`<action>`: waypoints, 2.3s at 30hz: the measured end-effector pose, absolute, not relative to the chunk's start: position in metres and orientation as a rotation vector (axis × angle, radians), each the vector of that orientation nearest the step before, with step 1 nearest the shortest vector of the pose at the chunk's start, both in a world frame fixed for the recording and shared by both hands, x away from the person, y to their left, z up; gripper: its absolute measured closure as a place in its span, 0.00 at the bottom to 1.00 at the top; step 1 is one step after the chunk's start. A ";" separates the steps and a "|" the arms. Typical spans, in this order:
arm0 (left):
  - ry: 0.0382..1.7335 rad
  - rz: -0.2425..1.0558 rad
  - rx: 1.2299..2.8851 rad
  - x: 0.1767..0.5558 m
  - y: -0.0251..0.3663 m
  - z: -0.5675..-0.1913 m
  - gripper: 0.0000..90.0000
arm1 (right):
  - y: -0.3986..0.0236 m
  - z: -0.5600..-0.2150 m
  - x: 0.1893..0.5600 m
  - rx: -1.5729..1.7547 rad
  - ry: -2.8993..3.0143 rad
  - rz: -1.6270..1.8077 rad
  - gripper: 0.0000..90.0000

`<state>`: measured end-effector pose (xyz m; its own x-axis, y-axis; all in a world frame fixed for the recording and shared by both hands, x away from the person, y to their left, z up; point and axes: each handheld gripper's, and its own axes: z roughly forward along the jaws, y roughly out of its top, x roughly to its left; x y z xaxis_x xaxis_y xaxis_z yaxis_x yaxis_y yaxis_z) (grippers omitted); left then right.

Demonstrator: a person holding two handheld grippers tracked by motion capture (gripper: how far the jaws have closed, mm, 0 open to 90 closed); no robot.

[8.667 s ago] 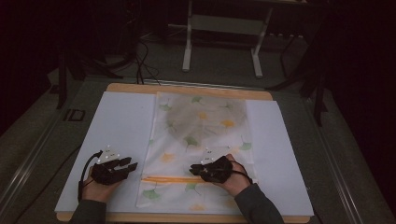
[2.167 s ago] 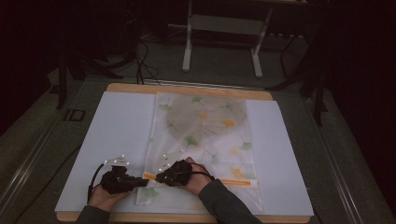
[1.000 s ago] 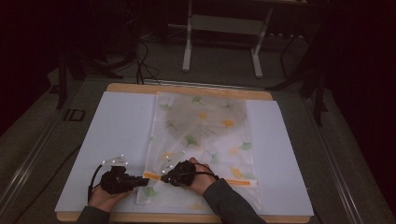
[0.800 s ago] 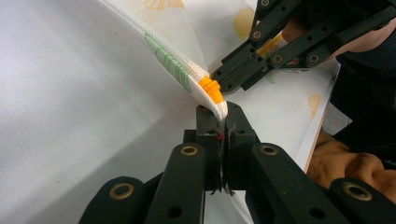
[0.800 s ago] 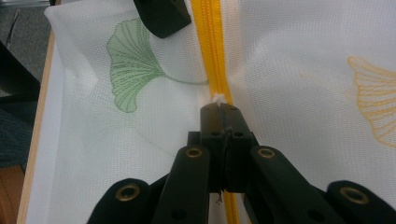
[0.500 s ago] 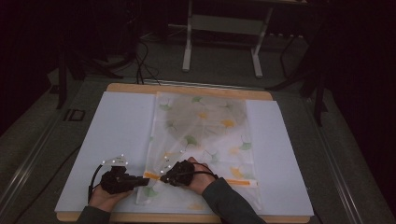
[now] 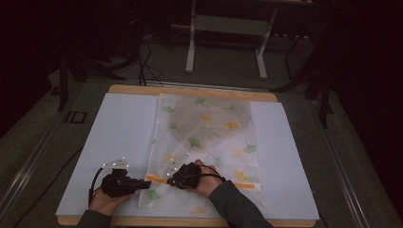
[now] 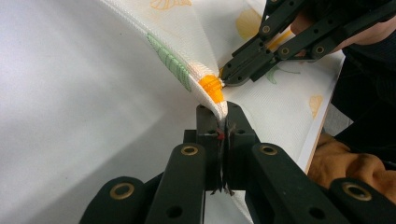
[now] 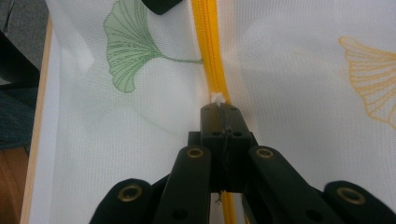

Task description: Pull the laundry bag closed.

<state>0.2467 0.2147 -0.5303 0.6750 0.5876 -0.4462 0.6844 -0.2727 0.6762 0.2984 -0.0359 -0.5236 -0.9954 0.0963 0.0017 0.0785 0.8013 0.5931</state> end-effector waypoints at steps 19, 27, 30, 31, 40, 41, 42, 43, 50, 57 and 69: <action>0.986 -0.127 1.960 0.246 0.217 -0.530 0.97 | -0.049 -0.521 0.297 0.147 2.954 0.914 1.00; 0.984 -0.125 1.955 0.246 0.218 -0.529 0.97 | -0.057 -0.520 0.297 0.158 2.957 0.899 1.00; 0.988 -0.127 1.950 0.245 0.218 -0.529 0.97 | -0.059 -0.520 0.297 0.169 2.958 0.898 1.00; 0.988 -0.127 1.949 0.245 0.218 -0.529 0.97 | -0.060 -0.520 0.298 0.165 2.960 0.892 1.00; 0.988 -0.126 1.947 0.245 0.219 -0.529 0.97 | -0.068 -0.519 0.297 0.179 2.961 0.873 1.00; 0.988 -0.127 1.946 0.245 0.219 -0.529 0.97 | -0.069 -0.519 0.297 0.180 2.960 0.864 1.00; 0.988 -0.127 1.946 0.245 0.219 -0.529 0.97 | -0.070 -0.519 0.297 0.178 2.960 0.863 1.00; 0.987 -0.127 1.947 0.245 0.219 -0.529 0.97 | -0.071 -0.519 0.297 0.181 2.958 0.865 1.00; 0.987 -0.126 1.948 0.245 0.219 -0.529 0.97 | -0.077 -0.518 0.297 0.191 2.958 0.852 1.00; 0.987 -0.124 1.950 0.245 0.220 -0.529 0.97 | -0.082 -0.518 0.296 0.203 2.955 0.848 1.00; 0.988 -0.121 1.949 0.245 0.220 -0.529 0.97 | -0.093 -0.517 0.296 0.218 2.961 0.820 1.00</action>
